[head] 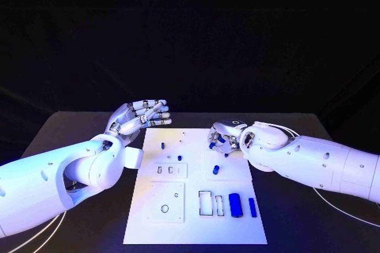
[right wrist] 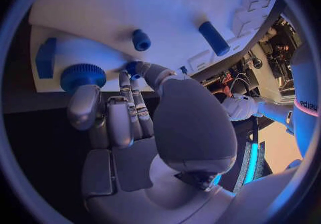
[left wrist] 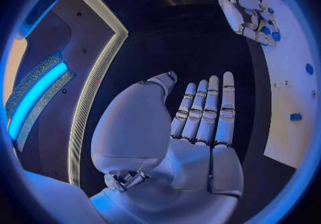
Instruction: Assemble the parts on the task board
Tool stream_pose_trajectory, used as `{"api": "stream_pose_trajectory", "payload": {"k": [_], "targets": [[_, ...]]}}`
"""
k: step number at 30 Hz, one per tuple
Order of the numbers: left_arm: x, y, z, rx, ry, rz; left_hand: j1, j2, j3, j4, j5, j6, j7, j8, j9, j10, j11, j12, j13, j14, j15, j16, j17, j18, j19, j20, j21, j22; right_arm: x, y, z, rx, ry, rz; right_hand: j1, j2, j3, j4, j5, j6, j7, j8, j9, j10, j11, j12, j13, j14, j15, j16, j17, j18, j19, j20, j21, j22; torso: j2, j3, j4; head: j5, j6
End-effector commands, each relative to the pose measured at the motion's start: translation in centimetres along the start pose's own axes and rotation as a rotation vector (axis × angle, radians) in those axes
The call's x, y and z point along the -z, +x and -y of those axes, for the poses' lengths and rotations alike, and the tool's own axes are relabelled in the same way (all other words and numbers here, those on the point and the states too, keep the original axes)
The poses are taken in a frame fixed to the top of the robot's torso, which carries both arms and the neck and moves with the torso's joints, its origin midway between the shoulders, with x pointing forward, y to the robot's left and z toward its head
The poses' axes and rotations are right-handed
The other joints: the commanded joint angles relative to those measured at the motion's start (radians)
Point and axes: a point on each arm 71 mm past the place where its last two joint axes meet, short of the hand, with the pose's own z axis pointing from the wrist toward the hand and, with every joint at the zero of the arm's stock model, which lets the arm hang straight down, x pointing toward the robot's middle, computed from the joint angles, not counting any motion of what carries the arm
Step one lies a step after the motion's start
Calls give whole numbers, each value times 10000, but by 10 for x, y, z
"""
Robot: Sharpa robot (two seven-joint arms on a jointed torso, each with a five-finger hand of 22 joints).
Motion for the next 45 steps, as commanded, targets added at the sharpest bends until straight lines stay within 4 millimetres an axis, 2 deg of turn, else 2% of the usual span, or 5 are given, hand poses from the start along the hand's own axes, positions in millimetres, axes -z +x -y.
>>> {"api": "stream_pose_trajectory", "payload": {"k": [1,5,14,27,45], "targets": [[-1,3,2,67,110,-231,-39,-72,63,-10,-1,55,245,25,17,-2,33,-38,-10,-86,-2,-33,20,128,70,-16,42,9,0,2,-2,1,-65,-185,-65,-47,69,-10,48,71,-12,48,17,80,-13,18,-11,532,8,59,15,-205,85,-19,38,21,2,-2,1,9,-4],[-1,2,2,65,106,-227,-39,-72,63,-10,-1,55,245,25,17,-2,33,-38,-10,-86,-2,-33,20,128,70,-16,42,9,-1,2,-2,11,14,-244,25,37,318,-11,36,227,-80,151,128,324,-81,70,6,522,-44,119,11,-240,180,-53,214,272,-2,1,-5,15,6],[-1,2,1,67,96,-228,-37,-66,76,-15,-1,55,248,26,18,0,35,-45,-11,-87,-1,-30,31,129,70,-16,43,8,-1,-2,-3,-7,140,495,341,632,1108,-243,-849,677,-314,628,616,1267,-385,317,292,514,-291,270,27,-329,373,-276,622,885,2,7,4,22,9],[-3,1,1,75,76,-217,-38,-65,84,-19,-2,53,253,25,18,1,37,-51,-11,-87,-1,-27,41,129,71,-16,45,7,-7,-16,-12,-496,166,1759,255,631,1204,-291,-838,658,-328,733,778,1302,-398,266,356,524,-310,329,71,-365,449,-307,748,1082,-5,-3,6,80,47],[-4,5,0,120,73,-287,-34,-66,101,-31,-4,43,259,20,18,-7,42,-68,-15,-90,1,-23,60,128,70,-15,47,5,-43,-22,-40,-565,-177,2227,161,528,1271,-343,-841,506,-290,731,877,1190,-357,129,368,529,-280,378,100,-376,456,-292,788,1154,42,-15,36,147,62]]}}
